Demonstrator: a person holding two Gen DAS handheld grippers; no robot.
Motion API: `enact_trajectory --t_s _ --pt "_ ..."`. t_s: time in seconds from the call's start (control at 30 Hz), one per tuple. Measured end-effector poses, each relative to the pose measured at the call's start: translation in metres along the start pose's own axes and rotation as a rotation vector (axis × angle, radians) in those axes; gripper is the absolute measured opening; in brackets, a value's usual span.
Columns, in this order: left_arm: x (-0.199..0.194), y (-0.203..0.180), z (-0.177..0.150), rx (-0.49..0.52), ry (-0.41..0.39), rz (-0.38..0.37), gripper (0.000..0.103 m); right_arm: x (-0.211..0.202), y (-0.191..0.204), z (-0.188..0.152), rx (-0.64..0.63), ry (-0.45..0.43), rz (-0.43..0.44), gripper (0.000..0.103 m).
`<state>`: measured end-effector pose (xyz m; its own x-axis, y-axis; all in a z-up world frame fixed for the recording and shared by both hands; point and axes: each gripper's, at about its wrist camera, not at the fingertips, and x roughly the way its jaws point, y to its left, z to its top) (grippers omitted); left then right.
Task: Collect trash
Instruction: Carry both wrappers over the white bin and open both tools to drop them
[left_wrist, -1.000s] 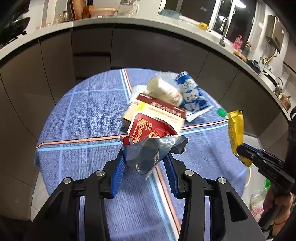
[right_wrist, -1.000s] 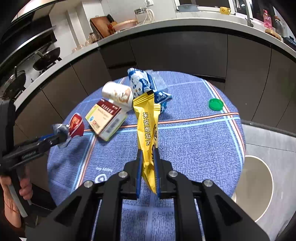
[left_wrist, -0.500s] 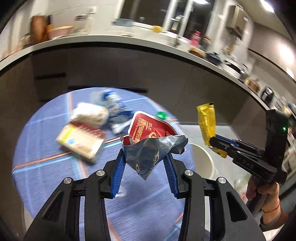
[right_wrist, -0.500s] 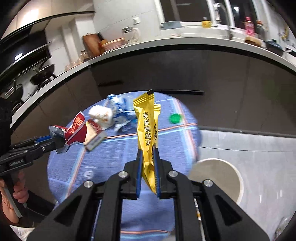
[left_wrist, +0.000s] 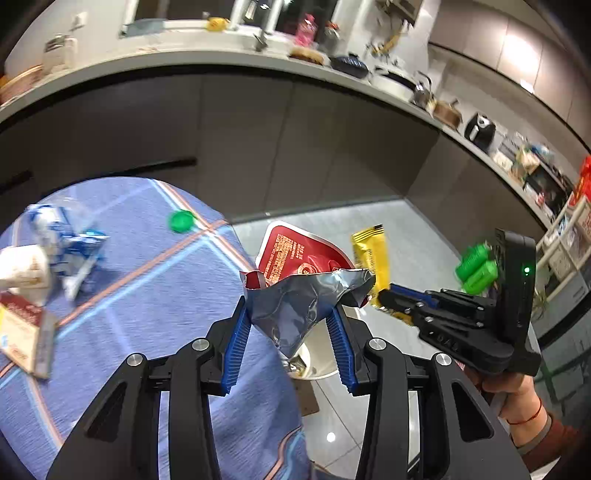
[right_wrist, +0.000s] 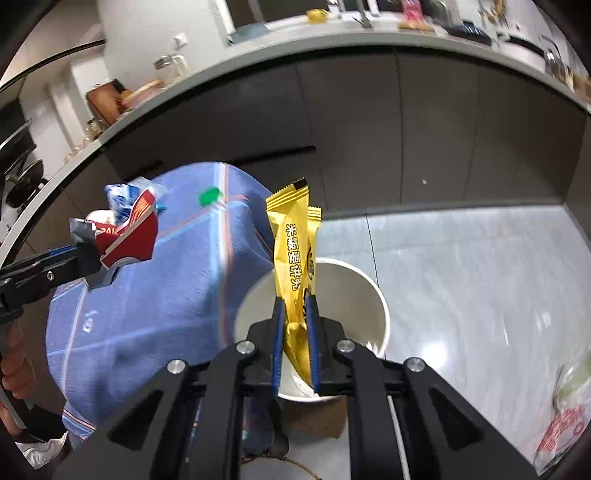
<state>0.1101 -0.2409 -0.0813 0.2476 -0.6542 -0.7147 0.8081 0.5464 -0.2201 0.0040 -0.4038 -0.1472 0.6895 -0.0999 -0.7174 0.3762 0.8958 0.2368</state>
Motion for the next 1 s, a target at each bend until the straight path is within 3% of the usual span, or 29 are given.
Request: enact_trajectory --t_s 0.27,0.47,0.83,1.0 --pt "0.077 -0.018 -0.002 0.039 0.103 0.002 0.039 0.041 -0.041 -0.028 0.064 0.074 0.02 0.013" --pt "0.117 -0.029 -0.005 0.069 0.14 0.005 0.04 0.069 -0.048 -0.036 0.082 0.111 0.049 0.014" --pt "0.143 -0.031 -0.011 0.069 0.168 0.038 0.043 0.092 -0.052 -0.043 0.07 0.147 0.043 0.024" --pt "0.149 -0.033 -0.005 0.061 0.162 0.054 0.045 0.089 -0.048 -0.043 0.01 0.121 0.021 0.032"
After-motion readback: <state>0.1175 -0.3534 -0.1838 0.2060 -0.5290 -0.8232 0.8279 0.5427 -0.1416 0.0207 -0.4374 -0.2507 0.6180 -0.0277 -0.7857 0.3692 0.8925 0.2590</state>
